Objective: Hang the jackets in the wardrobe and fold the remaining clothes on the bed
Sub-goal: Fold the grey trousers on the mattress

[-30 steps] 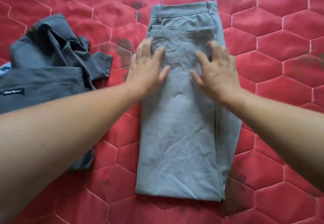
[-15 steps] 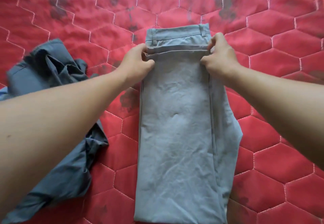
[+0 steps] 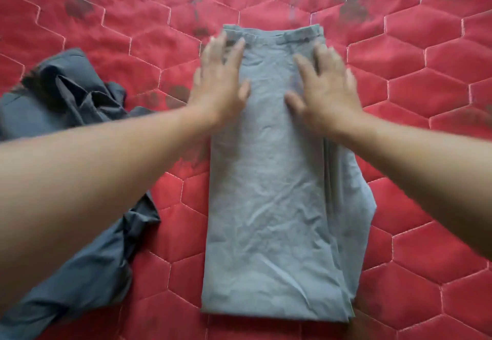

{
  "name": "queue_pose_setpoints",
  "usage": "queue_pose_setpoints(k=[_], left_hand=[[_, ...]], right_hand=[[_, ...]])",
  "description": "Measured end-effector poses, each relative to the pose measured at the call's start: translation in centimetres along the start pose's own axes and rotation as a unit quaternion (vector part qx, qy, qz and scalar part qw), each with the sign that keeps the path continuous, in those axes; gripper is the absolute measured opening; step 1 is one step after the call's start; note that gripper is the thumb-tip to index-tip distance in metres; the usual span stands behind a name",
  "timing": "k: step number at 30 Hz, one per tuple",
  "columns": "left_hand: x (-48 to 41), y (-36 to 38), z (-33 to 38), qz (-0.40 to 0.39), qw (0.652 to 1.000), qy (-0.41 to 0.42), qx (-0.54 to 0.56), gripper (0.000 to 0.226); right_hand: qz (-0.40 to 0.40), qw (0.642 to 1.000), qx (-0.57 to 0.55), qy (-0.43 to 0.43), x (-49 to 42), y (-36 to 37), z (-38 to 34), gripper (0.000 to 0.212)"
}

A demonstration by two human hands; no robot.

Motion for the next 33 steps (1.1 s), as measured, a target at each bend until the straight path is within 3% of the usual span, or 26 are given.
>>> queue_pose_setpoints(k=[3,10,15,20,26,33], left_hand=[[4.0,5.0,-0.2,-0.066,0.994,0.039,-0.079,0.073],[4.4,5.6,-0.7,-0.088,0.986,0.04,-0.137,0.075],[19.7,6.7,-0.8,-0.059,0.986,0.091,-0.124,0.069],[24.7,9.4,-3.5,-0.034,0.984,0.096,-0.148,0.071],[27.1,8.5,-3.5,-0.041,0.983,0.06,-0.168,0.072],[31.5,9.3,-4.1,-0.084,0.981,0.084,-0.152,0.069]], right_hand=[[-0.057,0.997,0.056,-0.025,3.0,4.1,0.0,0.07],[-0.041,0.992,0.108,-0.049,3.9,4.6,-0.5,0.076],[-0.028,0.978,0.092,-0.184,18.8,7.8,-6.6,0.075],[-0.001,0.981,0.091,-0.172,21.8,9.6,-5.6,0.077],[-0.047,0.988,0.09,-0.116,24.8,9.8,-6.3,0.078],[-0.071,0.989,0.084,-0.103,28.7,10.4,-6.8,0.079]])
Point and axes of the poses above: each hand's wrist, its own x-axis away from the middle knuckle, its own y-axis out of the palm, z = x × y, the point moved 8 cm from there along -x, towards the middle knuckle, and after that the axes turned 10 degrees about -y, right-handed, at the moved point
